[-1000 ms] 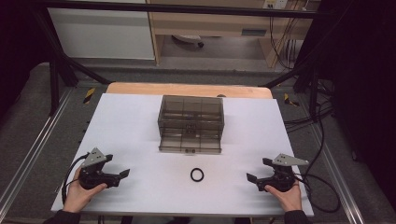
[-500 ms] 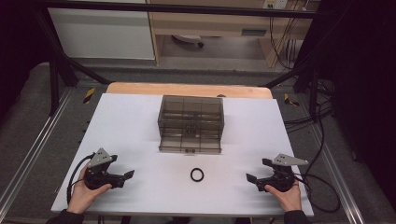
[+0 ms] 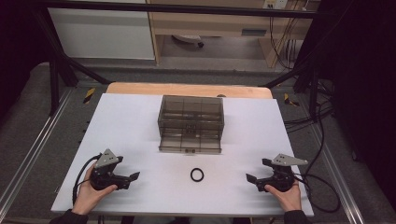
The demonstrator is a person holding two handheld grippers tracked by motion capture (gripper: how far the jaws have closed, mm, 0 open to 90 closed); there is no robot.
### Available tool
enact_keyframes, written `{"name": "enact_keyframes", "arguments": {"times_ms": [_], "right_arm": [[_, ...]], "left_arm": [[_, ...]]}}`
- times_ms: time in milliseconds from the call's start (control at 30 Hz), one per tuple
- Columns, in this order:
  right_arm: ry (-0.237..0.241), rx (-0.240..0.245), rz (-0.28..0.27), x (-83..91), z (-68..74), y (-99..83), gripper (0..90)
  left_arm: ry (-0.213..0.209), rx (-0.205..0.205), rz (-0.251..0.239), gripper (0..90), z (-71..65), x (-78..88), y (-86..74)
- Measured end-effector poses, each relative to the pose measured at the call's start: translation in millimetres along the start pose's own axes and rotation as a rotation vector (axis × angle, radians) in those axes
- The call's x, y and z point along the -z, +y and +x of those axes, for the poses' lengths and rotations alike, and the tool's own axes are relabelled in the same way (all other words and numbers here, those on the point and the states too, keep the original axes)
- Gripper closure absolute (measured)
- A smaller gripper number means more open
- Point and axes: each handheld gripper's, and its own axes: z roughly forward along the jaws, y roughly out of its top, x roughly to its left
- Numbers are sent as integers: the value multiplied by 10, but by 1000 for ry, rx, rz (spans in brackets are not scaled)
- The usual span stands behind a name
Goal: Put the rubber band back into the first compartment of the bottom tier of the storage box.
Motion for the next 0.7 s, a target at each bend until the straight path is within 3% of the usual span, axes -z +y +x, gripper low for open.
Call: {"name": "enact_keyframes", "arguments": {"times_ms": [700], "right_arm": [[-6, 8, 7, -7, 5, 0, 8]], "left_arm": [[-28, -24, 21, 68, -218, -106, 178]]}}
